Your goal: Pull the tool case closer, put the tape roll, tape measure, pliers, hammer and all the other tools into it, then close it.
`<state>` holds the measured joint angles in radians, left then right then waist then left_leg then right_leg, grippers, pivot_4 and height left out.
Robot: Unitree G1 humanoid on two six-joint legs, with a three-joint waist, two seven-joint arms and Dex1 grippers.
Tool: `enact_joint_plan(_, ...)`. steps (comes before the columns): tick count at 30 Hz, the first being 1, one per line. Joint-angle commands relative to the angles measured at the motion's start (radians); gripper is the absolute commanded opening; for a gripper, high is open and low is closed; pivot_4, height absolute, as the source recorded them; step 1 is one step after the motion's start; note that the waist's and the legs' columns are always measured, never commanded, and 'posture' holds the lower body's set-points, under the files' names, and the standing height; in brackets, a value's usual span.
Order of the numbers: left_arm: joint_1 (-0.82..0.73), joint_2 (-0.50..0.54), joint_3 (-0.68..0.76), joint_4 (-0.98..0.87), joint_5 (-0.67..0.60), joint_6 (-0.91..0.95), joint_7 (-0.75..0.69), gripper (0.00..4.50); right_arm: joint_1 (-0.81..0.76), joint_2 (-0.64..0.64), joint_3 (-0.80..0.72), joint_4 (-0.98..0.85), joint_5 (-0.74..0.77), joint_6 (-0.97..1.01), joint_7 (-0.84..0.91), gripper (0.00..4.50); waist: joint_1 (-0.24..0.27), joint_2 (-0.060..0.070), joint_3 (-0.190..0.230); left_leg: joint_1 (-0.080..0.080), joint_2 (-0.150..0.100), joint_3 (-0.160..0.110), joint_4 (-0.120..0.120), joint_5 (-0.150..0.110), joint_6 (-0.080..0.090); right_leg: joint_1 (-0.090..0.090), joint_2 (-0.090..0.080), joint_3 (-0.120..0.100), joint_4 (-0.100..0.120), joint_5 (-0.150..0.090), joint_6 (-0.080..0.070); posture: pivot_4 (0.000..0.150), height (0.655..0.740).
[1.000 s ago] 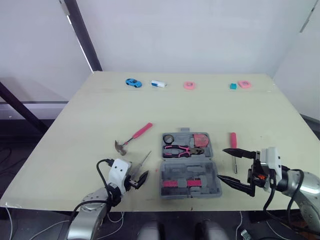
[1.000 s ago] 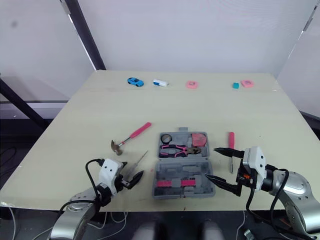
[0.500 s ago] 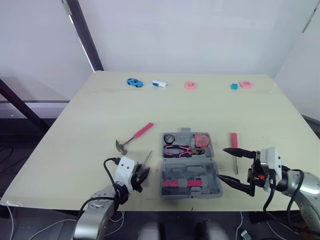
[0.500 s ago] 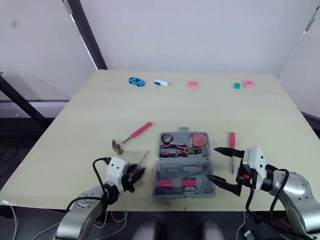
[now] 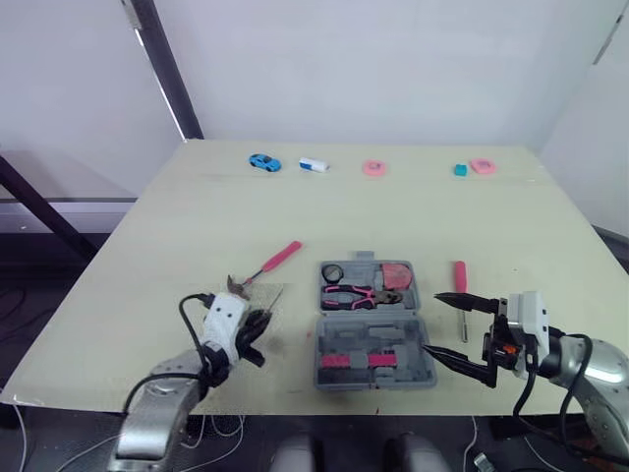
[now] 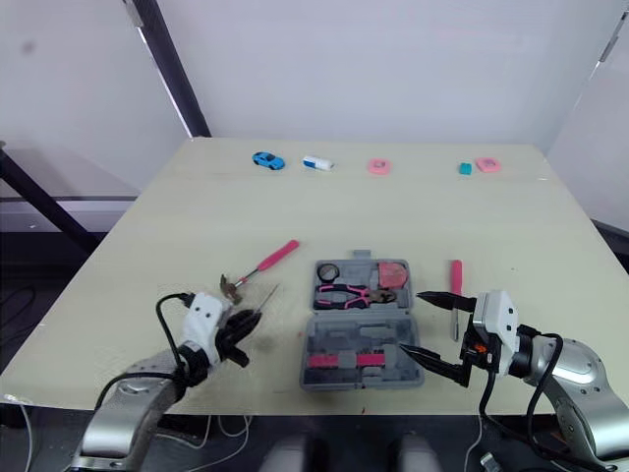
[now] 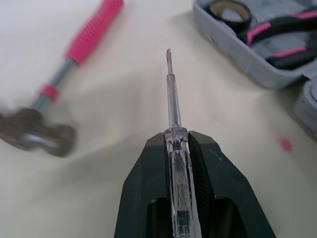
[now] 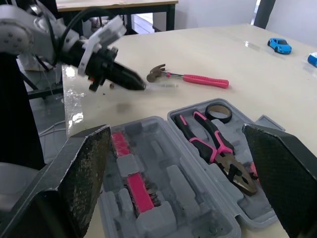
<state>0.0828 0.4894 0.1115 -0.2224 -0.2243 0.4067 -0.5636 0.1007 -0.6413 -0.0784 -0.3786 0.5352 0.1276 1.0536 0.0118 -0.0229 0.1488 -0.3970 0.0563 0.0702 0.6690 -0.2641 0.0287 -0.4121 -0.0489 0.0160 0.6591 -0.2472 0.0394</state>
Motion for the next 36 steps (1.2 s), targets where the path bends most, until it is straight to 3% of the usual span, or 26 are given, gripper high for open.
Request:
enact_joint_plan(1, -0.027, 0.098, 0.034, -0.045, -0.084, -0.002, -0.151, 0.07, -0.002, -0.009, -0.023, -0.010, 0.013, -0.018, 0.015, 4.50, 0.000, -0.001, 0.000, 0.000, 0.000, 0.000, 0.000, 0.000, 0.000, 0.000, 0.000, 0.000, 0.000, 0.000, 0.000, 0.150, 0.7400)
enact_joint_plan(6, -0.129, 0.239, -0.031, 0.001, -0.075, -0.055, -0.323, 0.07, -0.003, -0.016, -0.046, 0.007, 0.015, -0.021, 0.020, 4.50, 0.003, -0.001, 0.001, 0.000, 0.000, 0.001, 0.000, 0.000, 0.000, 0.000, 0.000, -0.001, 0.000, 0.000, 0.000, 0.150, 0.7400)
enact_joint_plan(13, -0.272, 0.298, -0.137, 0.029, -0.099, -0.042, -0.499, 0.07, 0.019, -0.028, -0.088, 0.019, 0.011, -0.028, 0.021, 4.50, 0.000, -0.002, 0.002, -0.001, 0.000, 0.003, 0.000, 0.000, 0.000, 0.000, 0.000, 0.000, -0.001, 0.000, 0.001, 0.150, 0.7400)
enact_joint_plan(19, -0.508, 0.246, -0.337, 0.060, -0.022, 0.040, -0.558, 0.07, 0.028, -0.038, -0.120, 0.031, 0.015, -0.040, 0.025, 4.50, 0.005, -0.002, 0.002, -0.001, -0.001, 0.002, 0.002, 0.000, 0.000, 0.002, 0.002, -0.002, 0.001, 0.000, 0.001, 0.150, 0.7400)
enact_joint_plan(28, -0.617, 0.180, -0.529, 0.126, 0.097, 0.116, -0.570, 0.07, 0.104, -0.029, -0.157, 0.045, -0.001, -0.092, 0.041, 4.50, -0.001, -0.001, 0.002, -0.001, -0.001, 0.000, 0.001, 0.000, 0.000, 0.001, 0.004, -0.001, 0.001, 0.001, 0.005, 0.150, 0.7400)
enact_joint_plan(36, -0.695, 0.107, -0.610, 0.195, 0.143, 0.219, -0.577, 0.07, 0.146, -0.030, -0.177, 0.064, -0.009, -0.127, 0.040, 4.50, 0.002, -0.002, 0.002, -0.002, -0.002, 0.001, 0.002, 0.000, 0.000, 0.002, 0.004, 0.003, 0.001, 0.000, 0.004, 0.150, 0.7400)
